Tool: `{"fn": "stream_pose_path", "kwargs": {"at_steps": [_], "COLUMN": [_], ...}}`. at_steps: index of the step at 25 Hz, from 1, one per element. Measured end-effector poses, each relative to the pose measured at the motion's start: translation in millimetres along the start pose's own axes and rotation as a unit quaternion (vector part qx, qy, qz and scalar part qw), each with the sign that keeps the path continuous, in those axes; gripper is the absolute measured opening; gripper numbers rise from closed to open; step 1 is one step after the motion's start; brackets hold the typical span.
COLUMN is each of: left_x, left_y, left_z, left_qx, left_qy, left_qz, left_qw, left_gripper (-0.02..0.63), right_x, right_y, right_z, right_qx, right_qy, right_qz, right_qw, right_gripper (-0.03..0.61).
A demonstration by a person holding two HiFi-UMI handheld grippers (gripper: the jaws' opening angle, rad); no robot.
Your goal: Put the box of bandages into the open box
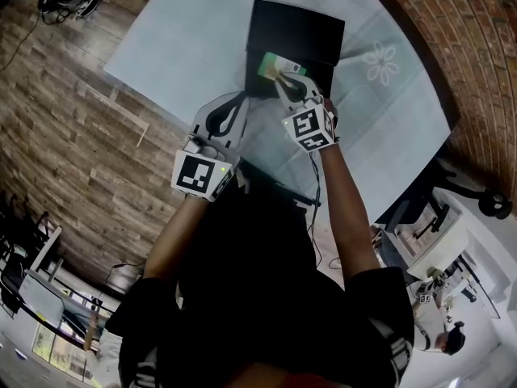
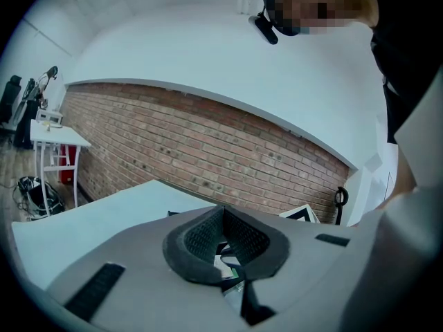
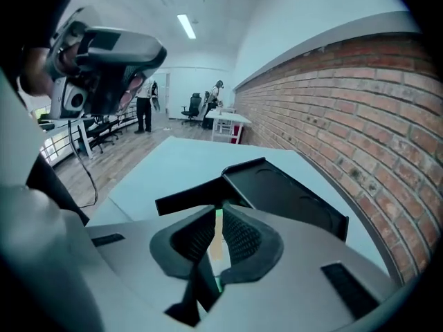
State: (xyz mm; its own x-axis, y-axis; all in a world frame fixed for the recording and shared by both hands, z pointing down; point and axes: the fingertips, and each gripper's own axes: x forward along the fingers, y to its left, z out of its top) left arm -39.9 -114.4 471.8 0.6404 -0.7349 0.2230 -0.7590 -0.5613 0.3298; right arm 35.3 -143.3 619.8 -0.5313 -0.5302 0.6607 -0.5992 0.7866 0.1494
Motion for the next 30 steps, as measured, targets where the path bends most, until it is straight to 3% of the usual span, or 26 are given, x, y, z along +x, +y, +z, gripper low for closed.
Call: {"fn": "stream_pose_path", "kwargs": {"at_steps": [9,17,25,30], "left_x": [-5,-12,-26,-37], "left_y": [-25,-46,-72,-84], "left_z": [7,7,24,30], "left_qx": [0.003,0.010,0.016,0.014], "left_qy": [-0.009,-0.016,-0.036,-0.043], "left_qz": [-0.009,-0.017,-0.019,-0.018], "left_qw": [0.9999,0.9997,0.9990,0.9988], "left_gripper": [0.034,0.034,0.034,0.034], "right_x": [-55,-111,-180,-213], "right_y": [-8,-11,-14,-2], "right_z": [22,37,51,65], "right_qx": [0.107,0.196,0.245,0.248], "right_qy": [-0.067,-0.130,-0.189,-0.212], "right_qz": [-0.056,-0.105,-0.155,-0.166], "right_qw": [0.990,0.966,0.938,0.930], "right_gripper": [0.034,0.029,0.028,0.028]}}
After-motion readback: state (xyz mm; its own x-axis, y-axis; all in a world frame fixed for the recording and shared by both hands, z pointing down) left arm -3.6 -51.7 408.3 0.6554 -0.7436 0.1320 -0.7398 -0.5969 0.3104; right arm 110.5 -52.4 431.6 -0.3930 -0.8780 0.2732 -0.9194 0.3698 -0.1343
